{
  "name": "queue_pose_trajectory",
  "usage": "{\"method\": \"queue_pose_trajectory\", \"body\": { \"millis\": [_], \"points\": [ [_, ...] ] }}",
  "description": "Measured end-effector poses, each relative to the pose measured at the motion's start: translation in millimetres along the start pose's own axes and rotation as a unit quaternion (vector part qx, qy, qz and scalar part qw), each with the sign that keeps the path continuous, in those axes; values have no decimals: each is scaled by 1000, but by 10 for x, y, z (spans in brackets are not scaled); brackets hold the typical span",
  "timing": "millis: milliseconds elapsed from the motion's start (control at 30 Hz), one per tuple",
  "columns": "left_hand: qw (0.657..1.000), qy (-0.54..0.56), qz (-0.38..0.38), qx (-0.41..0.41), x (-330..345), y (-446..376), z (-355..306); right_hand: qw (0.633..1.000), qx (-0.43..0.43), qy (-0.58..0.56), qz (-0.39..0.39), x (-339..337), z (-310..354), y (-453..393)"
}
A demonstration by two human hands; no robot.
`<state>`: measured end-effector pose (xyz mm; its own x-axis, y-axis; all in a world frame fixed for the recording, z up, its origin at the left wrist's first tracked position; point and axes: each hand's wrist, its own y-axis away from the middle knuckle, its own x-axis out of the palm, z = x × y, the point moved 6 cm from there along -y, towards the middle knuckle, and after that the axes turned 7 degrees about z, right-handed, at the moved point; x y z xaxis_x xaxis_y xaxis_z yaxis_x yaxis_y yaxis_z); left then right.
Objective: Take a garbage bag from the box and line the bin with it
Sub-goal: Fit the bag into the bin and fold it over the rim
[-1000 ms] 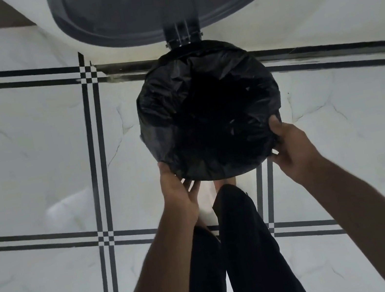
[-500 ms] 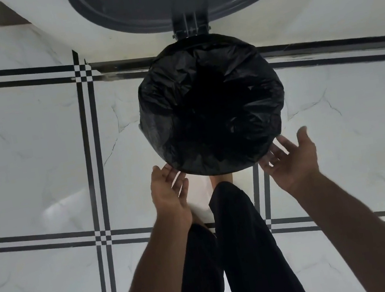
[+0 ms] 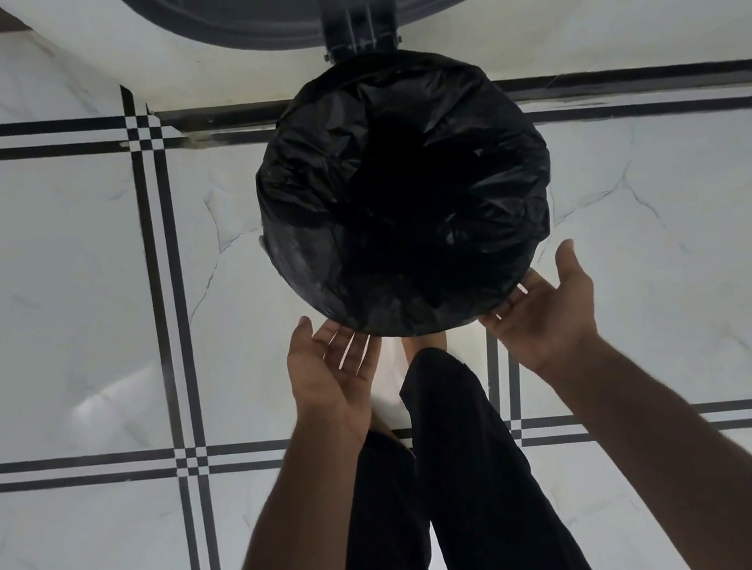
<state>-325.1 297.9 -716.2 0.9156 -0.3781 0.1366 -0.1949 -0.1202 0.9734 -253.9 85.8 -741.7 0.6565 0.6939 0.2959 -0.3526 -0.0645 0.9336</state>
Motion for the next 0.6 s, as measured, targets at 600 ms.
{"method": "queue_pose_trajectory", "body": {
  "millis": [600],
  "points": [
    [1000, -10, -15, 6, 106, -60, -74, 985, -39, 169, -7, 67, 558, -116]
  ]
}}
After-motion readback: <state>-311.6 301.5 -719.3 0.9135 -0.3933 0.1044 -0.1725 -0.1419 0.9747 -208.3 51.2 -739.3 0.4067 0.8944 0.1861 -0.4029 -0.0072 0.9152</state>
